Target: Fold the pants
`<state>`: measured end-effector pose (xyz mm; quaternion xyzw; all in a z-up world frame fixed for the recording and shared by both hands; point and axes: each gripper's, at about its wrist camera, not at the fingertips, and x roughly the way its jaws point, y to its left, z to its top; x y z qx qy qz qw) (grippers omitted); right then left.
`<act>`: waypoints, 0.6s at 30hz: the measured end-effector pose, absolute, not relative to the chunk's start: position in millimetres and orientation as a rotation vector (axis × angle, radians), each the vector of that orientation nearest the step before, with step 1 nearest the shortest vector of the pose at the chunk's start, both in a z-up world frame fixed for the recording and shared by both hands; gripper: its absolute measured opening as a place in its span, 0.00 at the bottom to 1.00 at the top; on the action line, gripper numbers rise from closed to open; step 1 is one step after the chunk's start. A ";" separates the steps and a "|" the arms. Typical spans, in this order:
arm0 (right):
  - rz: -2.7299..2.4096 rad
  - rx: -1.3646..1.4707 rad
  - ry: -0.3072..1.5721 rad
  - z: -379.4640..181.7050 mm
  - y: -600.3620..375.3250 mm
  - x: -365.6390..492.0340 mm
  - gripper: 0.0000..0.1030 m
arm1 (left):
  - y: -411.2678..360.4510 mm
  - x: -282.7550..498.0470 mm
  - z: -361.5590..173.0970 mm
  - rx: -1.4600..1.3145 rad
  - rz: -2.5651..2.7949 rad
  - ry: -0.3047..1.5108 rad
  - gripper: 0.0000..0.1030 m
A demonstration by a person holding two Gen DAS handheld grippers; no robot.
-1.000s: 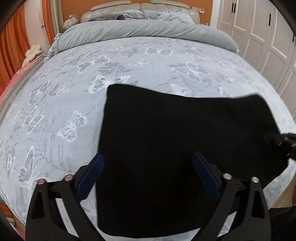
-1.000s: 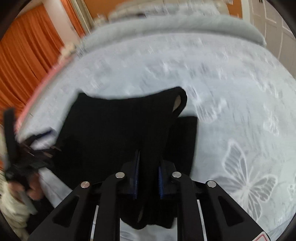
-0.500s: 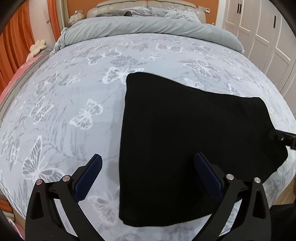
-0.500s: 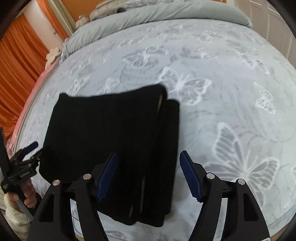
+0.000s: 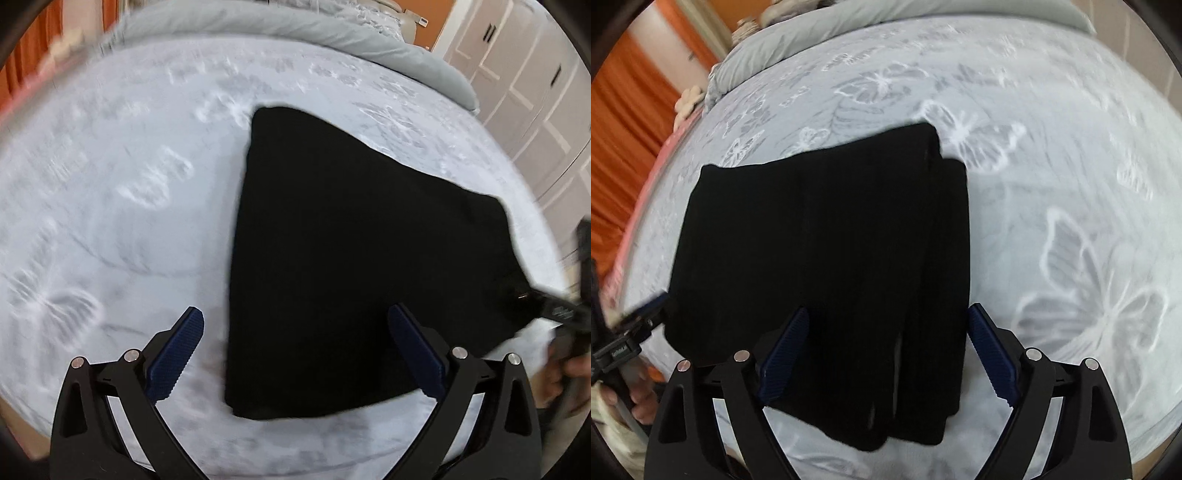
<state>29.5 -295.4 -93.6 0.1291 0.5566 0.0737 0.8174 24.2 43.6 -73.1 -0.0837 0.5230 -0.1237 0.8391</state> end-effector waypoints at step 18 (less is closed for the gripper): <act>0.434 0.376 1.006 -34.9 -264.3 6.4 0.36 | 106.6 22.2 -33.7 -0.455 -0.391 1.072 0.22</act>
